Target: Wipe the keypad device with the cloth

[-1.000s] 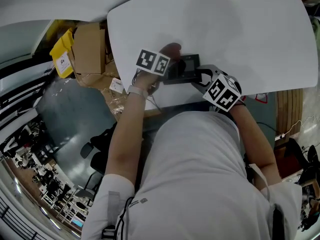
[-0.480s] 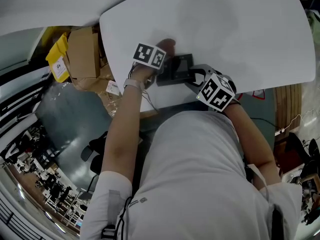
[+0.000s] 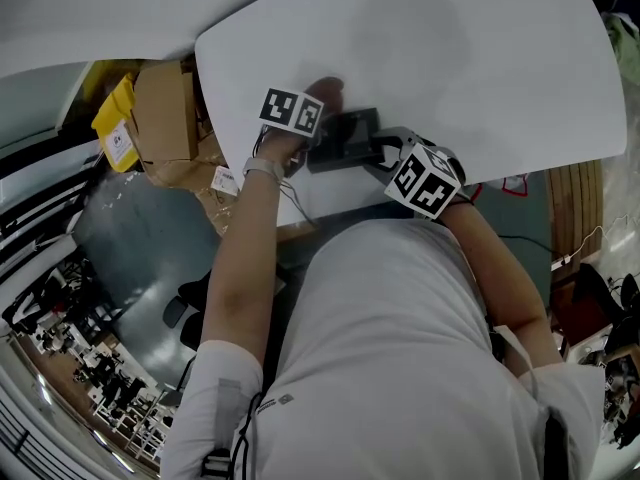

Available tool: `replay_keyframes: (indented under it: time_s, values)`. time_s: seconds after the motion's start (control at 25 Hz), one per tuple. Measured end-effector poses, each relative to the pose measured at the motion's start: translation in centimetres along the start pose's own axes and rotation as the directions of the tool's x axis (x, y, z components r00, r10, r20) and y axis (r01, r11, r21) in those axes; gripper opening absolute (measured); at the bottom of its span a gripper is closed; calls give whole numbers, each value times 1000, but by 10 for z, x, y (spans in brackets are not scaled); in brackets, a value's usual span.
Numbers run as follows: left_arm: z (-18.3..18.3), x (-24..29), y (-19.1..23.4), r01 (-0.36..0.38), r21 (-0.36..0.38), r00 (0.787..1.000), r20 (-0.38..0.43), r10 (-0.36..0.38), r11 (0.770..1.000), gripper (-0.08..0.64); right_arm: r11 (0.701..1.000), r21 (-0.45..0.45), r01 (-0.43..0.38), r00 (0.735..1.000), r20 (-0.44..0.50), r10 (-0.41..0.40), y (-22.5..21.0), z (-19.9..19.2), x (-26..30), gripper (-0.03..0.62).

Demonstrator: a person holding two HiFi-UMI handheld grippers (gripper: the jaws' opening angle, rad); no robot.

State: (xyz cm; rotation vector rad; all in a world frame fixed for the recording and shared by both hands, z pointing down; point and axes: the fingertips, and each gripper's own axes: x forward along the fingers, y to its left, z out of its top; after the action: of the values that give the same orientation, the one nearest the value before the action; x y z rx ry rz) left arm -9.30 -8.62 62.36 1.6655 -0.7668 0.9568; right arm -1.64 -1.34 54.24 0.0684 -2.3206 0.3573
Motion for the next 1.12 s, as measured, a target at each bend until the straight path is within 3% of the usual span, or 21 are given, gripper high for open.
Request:
replay_keyframes:
  time_s: [0.16, 0.4, 0.64, 0.88, 1.12]
  values:
    - [-8, -12, -12, 41, 1, 999, 9, -41, 999, 64, 1000, 10, 11, 1000, 6, -11, 2, -1, 0, 170]
    - [-28, -37, -39, 73, 63, 997, 6, -73, 995, 64, 994, 105, 27, 998, 59, -33, 0, 3, -5, 172]
    - [-39, -57, -73, 121, 82, 992, 27, -124, 989, 64, 995, 71, 64, 998, 7, -64, -5, -4, -14, 172]
    - [-46, -62, -100, 118, 105, 993, 10, -120, 987, 63, 997, 46, 69, 998, 1, -69, -1, -1, -10, 170]
    - [-47, -53, -99, 95, 94, 995, 10, -96, 991, 63, 995, 51, 84, 996, -18, -83, -3, -3, -9, 152]
